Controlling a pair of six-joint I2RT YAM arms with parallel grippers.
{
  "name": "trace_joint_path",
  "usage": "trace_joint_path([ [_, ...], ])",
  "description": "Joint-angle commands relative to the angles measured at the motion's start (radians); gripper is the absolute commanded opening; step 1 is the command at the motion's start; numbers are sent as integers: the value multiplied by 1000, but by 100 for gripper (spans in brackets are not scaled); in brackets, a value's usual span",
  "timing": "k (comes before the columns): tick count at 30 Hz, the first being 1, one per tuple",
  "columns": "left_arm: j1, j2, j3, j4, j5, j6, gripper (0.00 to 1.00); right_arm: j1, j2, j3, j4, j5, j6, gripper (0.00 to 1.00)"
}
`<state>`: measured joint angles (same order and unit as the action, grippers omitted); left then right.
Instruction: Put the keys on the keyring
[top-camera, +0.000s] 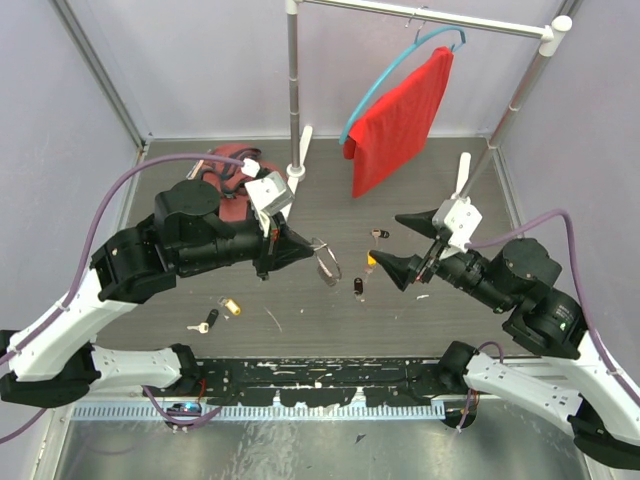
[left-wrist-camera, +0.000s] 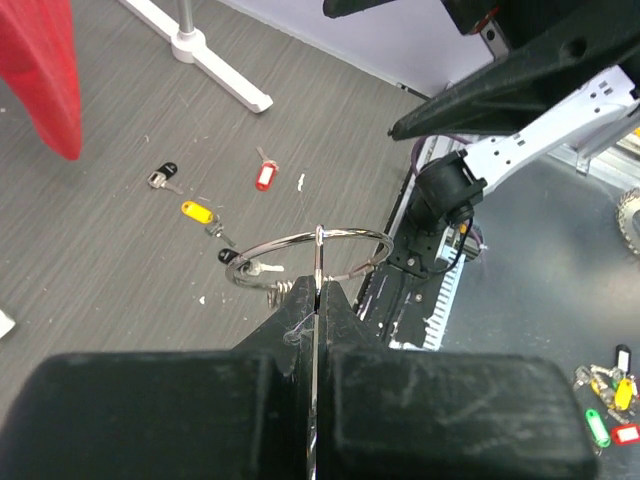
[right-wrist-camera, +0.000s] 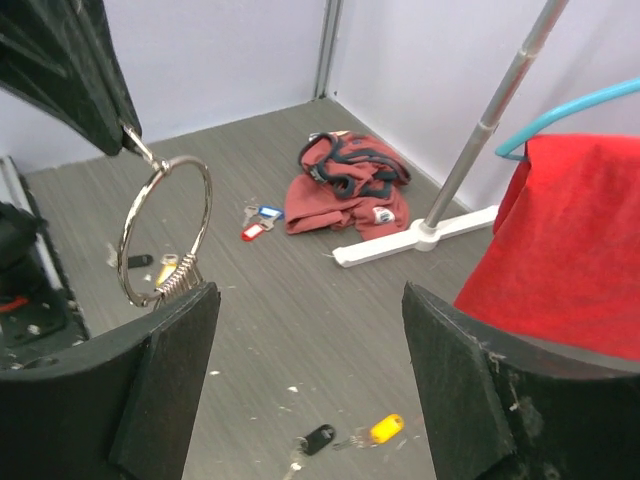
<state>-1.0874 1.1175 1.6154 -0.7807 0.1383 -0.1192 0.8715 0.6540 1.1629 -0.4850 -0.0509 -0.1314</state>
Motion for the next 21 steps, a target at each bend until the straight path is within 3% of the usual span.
trace_joint_path([
  [1,-4,-11,-8,62,-28,-77,0,4,-35,-58,150,-47,-217,79],
  [4,-3,-9,1,51,-55,-100,0,4,-32,-35,149,-49,-288,80],
  [11,-3,20,56,-31,-131,-170,0,5,56,88,-25,-123,-308,80],
  [17,-3,31,59,-77,-146,-198,0,4,-15,-63,39,-254,-265,92],
  [21,-3,27,44,-81,-141,-207,0,5,-35,-124,139,-234,-175,96],
])
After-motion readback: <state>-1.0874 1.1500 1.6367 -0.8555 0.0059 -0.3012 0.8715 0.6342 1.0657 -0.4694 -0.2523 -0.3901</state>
